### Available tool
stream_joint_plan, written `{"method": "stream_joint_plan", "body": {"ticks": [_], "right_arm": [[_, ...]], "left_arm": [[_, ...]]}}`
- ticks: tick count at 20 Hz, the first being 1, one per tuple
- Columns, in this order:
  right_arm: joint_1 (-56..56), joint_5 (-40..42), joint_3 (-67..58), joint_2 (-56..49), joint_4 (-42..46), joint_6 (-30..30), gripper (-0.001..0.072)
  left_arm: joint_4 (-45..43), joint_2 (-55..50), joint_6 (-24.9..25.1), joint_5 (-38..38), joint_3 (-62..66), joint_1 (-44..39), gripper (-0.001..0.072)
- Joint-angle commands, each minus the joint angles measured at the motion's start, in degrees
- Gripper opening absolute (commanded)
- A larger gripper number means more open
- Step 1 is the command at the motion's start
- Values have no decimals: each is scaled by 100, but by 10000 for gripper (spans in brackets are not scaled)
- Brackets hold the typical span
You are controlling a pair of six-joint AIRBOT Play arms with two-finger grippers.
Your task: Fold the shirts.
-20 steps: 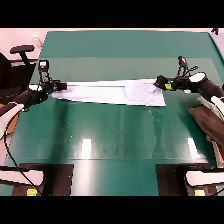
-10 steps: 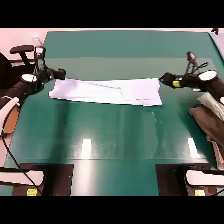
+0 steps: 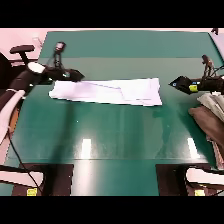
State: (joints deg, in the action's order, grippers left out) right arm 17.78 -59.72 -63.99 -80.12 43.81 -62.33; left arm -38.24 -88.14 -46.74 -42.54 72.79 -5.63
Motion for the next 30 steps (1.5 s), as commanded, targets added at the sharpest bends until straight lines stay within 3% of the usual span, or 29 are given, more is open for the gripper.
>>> {"method": "stream_joint_plan", "body": {"ticks": [1, 5, 7, 8, 19, 20, 21, 23, 30], "right_arm": [[-98, -378, -2, -463, -369, 422, 630], [-92, -328, -4, -1117, -848, 813, 630], [-105, -343, -66, -1425, -981, 997, 632], [-179, -365, -177, -1604, -975, 990, 720], [-1303, -863, -1930, -2859, -931, 599, 702], [-1368, -837, -1930, -2857, -946, 595, 619], [-1381, -837, -1930, -2857, -977, 597, 447], [-1388, -914, -1930, -2813, -1088, 612, 17], [-1709, -894, -1932, -1812, -1744, 682, 23]], "left_arm": [[-247, -549, -1176, -439, 42, -769, 24], [-892, -872, -2048, -129, 42, -1257, 24], [-964, -890, -2124, 42, 42, -1272, 24], [-964, -890, -2177, 57, 42, -1272, 24], [-1134, -890, -2378, 144, 42, -1272, 24], [-1134, -890, -2376, 144, 42, -1272, 24], [-1134, -890, -2374, 140, 42, -1272, 24], [-1147, -890, -2374, 101, 42, -1272, 24], [-1246, -894, -2371, -42, 42, -1285, 24]]}}
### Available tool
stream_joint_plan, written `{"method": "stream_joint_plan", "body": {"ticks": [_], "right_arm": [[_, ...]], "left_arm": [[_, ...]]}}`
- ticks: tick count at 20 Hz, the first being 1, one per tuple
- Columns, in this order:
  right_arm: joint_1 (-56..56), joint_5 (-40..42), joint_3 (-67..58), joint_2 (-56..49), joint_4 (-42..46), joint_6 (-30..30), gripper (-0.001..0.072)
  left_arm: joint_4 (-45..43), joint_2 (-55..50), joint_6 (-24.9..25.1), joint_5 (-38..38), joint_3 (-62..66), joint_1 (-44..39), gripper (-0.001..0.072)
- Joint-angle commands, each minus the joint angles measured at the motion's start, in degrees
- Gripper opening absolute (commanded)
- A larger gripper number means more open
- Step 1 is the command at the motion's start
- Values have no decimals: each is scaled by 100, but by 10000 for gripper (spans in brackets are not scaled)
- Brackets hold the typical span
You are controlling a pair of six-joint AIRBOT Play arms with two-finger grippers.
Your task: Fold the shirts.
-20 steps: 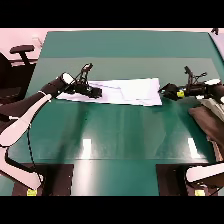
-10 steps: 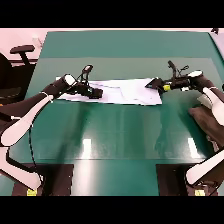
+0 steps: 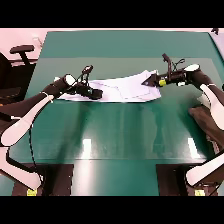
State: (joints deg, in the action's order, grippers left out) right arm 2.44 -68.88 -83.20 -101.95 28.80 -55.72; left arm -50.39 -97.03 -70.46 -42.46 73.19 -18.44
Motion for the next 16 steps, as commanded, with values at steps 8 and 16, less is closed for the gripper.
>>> {"method": "stream_joint_plan", "body": {"ticks": [8, 16], "right_arm": [[-1497, 505, -675, 879, -979, -304, 24], [-2643, 1414, -2035, -13, -966, -903, 23]], "left_arm": [[-63, -177, 0, -42, 2, -4, 24], [-63, -221, 0, -153, 2, -4, 24]]}}
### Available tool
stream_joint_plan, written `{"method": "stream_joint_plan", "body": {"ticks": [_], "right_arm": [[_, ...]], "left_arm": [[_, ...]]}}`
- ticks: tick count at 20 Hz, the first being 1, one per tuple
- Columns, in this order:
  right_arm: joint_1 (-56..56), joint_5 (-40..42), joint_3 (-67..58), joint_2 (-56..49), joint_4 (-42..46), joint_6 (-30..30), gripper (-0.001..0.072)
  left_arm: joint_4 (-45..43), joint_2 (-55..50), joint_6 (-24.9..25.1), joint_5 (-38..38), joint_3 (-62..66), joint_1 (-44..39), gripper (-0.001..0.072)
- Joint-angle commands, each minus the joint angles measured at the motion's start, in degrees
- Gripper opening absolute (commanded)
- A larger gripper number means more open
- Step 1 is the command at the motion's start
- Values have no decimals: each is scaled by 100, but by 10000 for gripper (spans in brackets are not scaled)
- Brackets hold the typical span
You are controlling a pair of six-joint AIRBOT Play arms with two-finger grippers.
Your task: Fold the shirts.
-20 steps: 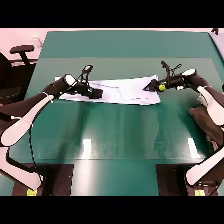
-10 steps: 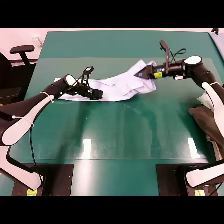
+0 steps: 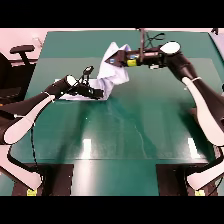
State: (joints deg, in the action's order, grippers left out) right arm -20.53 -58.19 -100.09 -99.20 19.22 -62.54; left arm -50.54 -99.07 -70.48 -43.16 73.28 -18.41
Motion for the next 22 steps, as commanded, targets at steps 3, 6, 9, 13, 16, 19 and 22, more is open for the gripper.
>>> {"method": "stream_joint_plan", "body": {"ticks": [3, 6, 9, 13, 16, 19, 22], "right_arm": [[-562, 533, -391, -544, -11, -332, 22], [-588, 586, -391, -595, 33, -348, 22], [-385, 601, -391, -527, 31, -361, 21], [-59, 551, -391, -485, 31, -389, 21], [57, 522, -391, -485, 33, -389, 21], [74, 461, -391, -485, 37, -382, 21], [160, 205, -391, -415, 190, -442, 21]], "left_arm": [[-50, -15, 2, -92, -7, -4, 25], [-223, 11, 7, -170, -7, 94, 24], [-400, 114, 136, -647, 35, 479, 24], [-527, 796, 566, -785, 35, 1095, 24], [-811, 1228, 647, -852, 35, 1558, 25], [-807, 1453, 649, -955, 35, 2142, 25], [-809, 1497, 649, -962, 39, 2564, 25]]}}
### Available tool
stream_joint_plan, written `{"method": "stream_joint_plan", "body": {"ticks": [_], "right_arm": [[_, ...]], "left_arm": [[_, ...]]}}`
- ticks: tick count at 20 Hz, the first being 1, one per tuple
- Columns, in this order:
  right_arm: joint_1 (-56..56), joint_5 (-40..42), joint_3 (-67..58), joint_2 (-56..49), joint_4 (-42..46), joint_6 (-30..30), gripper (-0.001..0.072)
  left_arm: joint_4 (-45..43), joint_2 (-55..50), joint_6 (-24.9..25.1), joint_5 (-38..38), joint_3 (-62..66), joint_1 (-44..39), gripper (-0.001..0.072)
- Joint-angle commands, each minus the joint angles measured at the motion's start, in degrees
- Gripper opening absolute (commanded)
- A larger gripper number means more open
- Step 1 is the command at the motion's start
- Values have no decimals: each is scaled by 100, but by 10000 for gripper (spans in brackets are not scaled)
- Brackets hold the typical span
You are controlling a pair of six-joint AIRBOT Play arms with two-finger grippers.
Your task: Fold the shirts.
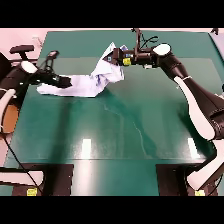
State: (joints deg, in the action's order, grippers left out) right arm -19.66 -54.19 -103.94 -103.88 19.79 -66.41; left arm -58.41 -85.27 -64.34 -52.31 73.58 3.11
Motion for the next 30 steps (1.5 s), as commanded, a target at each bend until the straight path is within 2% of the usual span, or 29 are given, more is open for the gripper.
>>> {"method": "stream_joint_plan", "body": {"ticks": [1, 6, 12, 16, 20, 24, 30], "right_arm": [[129, -284, -7, 131, 385, -251, 21], [621, -1049, -4, 675, 1801, -1060, 21], [1440, -2197, 2, 846, 2251, -1252, 21], [1943, -2557, 7, 874, 2809, -1534, 21], [2181, -2374, 0, 874, 2632, -1615, 21], [1856, -1991, -2, 874, 2625, -1784, 21], [680, -595, -7, 765, 2632, -2168, 20]], "left_arm": [[-22, 118, 35, -66, 9, 490, 25], [52, 118, 31, -46, 9, 509, 25], [105, 118, 28, -61, 9, 509, 25], [256, 118, 33, -131, 9, 509, 25], [468, 118, 258, -149, 9, 404, 25], [468, 116, 291, 59, 9, 151, 25], [444, 63, 315, 348, 4, -101, 25]]}}
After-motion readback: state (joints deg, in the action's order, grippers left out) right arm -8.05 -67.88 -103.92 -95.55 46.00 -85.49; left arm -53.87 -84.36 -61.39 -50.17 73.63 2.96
